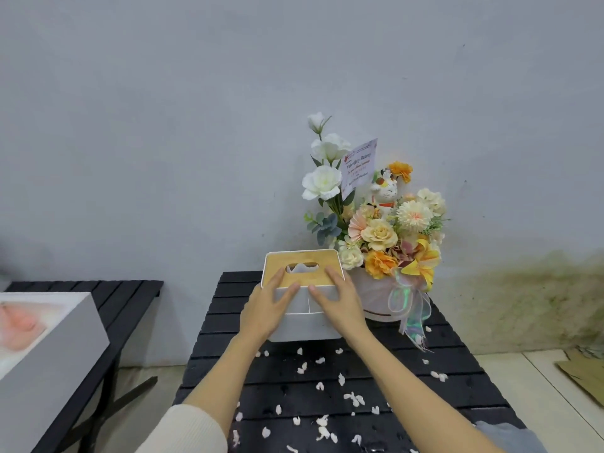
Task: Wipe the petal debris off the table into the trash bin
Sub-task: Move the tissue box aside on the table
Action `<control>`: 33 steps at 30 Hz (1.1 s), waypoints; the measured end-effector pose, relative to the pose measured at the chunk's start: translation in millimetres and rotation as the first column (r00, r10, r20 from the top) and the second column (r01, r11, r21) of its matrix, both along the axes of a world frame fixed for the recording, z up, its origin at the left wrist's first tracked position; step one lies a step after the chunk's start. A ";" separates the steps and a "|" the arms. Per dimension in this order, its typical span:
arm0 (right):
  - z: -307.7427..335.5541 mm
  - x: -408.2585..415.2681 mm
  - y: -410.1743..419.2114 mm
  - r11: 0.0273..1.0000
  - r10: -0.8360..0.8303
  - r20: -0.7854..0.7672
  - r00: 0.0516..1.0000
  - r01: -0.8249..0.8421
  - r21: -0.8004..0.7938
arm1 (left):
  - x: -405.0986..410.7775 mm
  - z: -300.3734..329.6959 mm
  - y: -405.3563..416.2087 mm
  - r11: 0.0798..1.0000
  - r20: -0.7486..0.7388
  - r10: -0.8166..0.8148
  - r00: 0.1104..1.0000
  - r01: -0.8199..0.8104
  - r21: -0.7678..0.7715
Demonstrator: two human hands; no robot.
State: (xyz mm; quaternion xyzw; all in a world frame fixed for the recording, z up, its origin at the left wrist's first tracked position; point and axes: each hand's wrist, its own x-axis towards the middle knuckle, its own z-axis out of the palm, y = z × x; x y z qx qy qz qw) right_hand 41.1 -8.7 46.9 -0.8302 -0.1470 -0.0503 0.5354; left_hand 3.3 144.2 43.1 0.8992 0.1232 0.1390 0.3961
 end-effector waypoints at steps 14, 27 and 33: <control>-65.5 120.6 91.7 0.994 0.100 -0.056 0.993 -0.102 -0.025 | 117.1 -64.9 78.2 0.991 0.008 0.122 0.992 -0.122 -0.059; -78.9 139.2 108.3 0.994 -0.031 -0.152 0.988 0.015 -0.106 | 141.8 -74.1 80.5 0.989 -0.003 0.142 0.990 -0.142 -0.034; -74.4 137.1 107.9 0.983 -0.047 -0.184 0.982 0.013 -0.183 | 136.5 -66.1 73.8 0.979 -0.110 0.196 0.974 -0.188 0.076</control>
